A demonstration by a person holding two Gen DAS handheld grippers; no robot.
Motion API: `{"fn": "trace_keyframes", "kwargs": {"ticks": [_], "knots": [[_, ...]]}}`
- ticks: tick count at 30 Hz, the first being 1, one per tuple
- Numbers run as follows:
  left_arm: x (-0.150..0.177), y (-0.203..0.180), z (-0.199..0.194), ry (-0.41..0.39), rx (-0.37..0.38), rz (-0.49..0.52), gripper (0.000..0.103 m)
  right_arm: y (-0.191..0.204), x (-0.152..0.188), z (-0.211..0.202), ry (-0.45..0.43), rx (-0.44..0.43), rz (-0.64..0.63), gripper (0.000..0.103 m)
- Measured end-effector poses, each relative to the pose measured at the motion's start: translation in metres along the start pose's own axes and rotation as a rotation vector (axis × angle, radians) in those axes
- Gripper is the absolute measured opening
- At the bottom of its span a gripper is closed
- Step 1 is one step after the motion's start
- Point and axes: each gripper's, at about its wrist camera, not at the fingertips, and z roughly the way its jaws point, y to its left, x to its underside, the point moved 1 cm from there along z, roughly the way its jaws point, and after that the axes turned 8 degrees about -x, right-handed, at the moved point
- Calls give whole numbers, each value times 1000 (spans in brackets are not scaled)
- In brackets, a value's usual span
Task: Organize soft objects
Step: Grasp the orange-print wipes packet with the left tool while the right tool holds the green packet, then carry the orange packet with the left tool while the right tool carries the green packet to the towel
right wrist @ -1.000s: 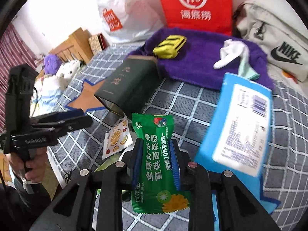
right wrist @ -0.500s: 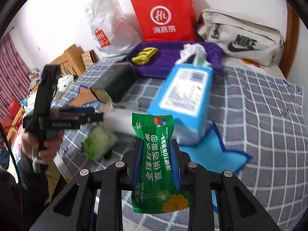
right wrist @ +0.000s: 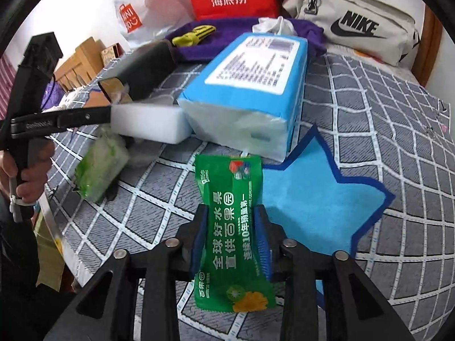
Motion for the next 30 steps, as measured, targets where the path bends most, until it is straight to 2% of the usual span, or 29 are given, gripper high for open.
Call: {"fn": "trace_keyframes", "kwargs": {"ticks": [5,9,11,22,30], "knots": [[1,3,9,26,-30,12,50,4,-1,1,-20,15,-34,38],[4,2,7,14,-27,10,44,6,-1,3,-29,28,-53,37],[5,3,3,9,-28,6,35,6,0,2,-32,31,-55,36],[8,14,-23,-41,-51,-25,32,7,0,-3,-30,37,-22,33],[10,30,-47,-78,-83,-75,32,13,-4,-19,-64,36,-25,31]]}}
